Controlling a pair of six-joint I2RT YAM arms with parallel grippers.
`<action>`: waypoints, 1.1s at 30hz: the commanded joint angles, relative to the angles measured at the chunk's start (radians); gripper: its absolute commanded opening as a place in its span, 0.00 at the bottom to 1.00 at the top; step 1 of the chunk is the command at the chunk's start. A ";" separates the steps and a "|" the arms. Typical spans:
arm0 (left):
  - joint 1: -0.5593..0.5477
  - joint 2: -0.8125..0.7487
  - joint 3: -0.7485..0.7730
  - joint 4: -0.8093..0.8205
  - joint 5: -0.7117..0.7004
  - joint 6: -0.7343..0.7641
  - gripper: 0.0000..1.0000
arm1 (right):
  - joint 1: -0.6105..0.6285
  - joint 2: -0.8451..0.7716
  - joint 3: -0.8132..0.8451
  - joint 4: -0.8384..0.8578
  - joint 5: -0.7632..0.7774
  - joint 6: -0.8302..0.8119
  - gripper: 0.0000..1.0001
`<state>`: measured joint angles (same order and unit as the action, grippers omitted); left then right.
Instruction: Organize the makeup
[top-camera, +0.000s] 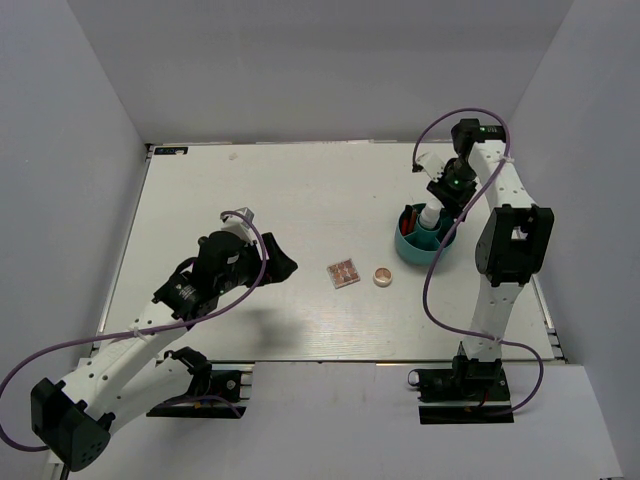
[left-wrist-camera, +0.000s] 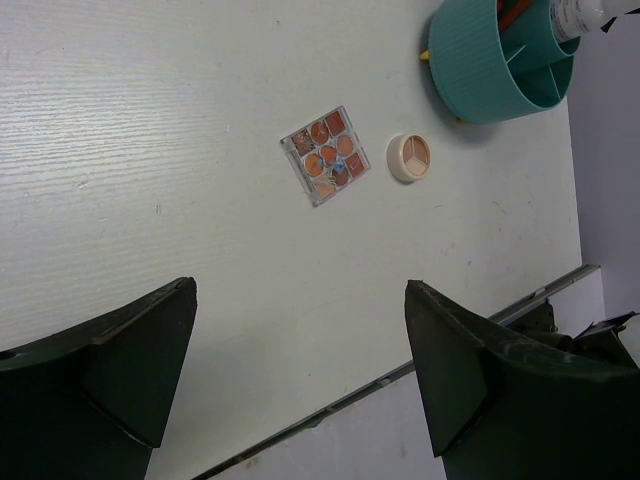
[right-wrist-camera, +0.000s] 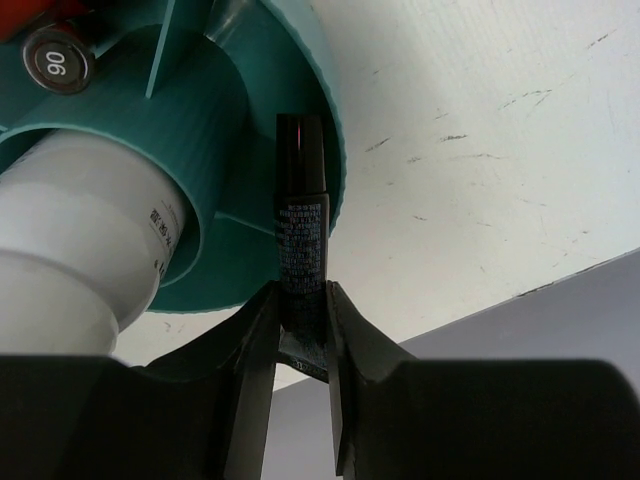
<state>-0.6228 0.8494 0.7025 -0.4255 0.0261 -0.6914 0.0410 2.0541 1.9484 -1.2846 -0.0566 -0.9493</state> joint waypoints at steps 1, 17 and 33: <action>0.003 0.000 0.040 0.001 -0.006 0.010 0.94 | -0.003 0.012 0.046 -0.018 -0.020 0.020 0.31; 0.003 -0.003 0.038 -0.002 -0.006 0.009 0.94 | 0.000 0.028 0.066 -0.004 -0.065 0.060 0.42; 0.003 0.008 0.043 -0.004 -0.006 0.007 0.94 | -0.030 -0.107 0.120 0.175 0.034 0.170 0.56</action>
<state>-0.6228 0.8562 0.7025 -0.4263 0.0261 -0.6914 0.0238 2.0487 2.0953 -1.2026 -0.0715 -0.8406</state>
